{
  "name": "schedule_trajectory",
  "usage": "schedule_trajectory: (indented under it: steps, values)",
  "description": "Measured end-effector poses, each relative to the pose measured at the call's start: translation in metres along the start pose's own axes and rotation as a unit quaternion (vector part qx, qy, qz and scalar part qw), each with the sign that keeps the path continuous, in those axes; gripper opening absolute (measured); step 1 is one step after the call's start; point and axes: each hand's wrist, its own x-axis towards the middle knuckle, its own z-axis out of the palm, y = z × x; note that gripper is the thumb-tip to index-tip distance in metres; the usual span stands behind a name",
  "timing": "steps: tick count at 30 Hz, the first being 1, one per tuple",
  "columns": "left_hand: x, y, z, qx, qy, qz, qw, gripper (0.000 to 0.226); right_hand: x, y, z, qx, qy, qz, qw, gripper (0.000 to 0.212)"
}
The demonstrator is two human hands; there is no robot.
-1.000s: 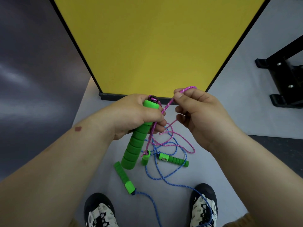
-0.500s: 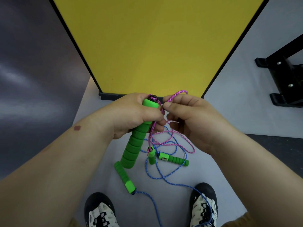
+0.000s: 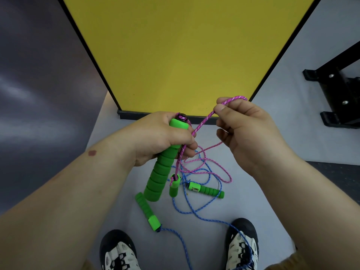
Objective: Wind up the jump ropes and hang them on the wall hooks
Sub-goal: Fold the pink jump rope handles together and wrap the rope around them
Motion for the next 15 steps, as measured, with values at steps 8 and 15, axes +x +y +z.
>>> schedule_trajectory:
  steps: [8, 15]
  values:
    - [0.002, 0.000, -0.001, 0.010, 0.003, -0.001, 1.000, 0.026, -0.008, 0.009, 0.008, -0.030, -0.129, 0.065, 0.989, 0.007]
    - [0.001, 0.000, -0.001, 0.006, 0.008, -0.002, 1.000, 0.015, -0.006, 0.009, 0.007, -0.030, -0.079, 0.040, 0.996, 0.008]
